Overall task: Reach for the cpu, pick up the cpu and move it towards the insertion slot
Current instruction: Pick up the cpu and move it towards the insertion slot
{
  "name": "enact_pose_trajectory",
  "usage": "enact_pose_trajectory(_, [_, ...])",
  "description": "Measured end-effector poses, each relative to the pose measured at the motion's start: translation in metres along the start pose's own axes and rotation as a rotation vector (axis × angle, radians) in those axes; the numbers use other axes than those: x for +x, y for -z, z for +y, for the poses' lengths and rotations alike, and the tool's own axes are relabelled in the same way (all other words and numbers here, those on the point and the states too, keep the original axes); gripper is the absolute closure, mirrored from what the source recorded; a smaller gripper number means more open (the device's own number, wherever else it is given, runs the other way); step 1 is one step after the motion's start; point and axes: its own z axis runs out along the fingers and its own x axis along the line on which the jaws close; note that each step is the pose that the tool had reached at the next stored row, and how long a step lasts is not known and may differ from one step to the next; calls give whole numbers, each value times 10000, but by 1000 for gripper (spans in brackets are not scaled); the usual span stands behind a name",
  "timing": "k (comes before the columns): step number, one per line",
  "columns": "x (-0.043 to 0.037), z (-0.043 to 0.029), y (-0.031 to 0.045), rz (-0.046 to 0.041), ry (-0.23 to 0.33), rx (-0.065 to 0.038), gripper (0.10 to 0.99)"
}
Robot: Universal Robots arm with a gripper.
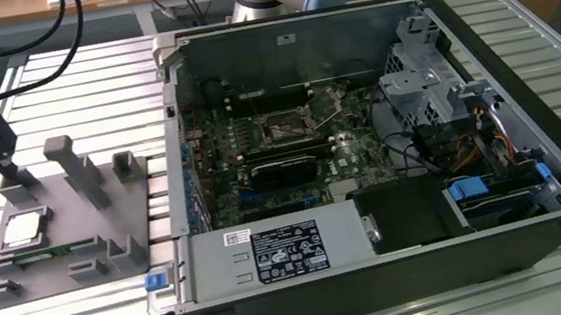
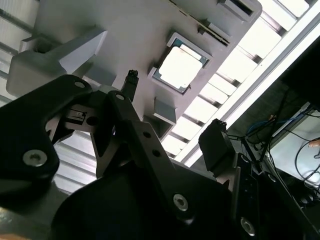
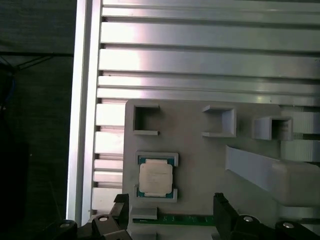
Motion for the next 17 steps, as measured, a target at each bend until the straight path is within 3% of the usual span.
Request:
enact_pose_trajectory(5, [9, -3, -90, -2, -1, -1, 322])
enact_pose_trajectory(17, [123, -28, -292, -7, 1, -1, 322])
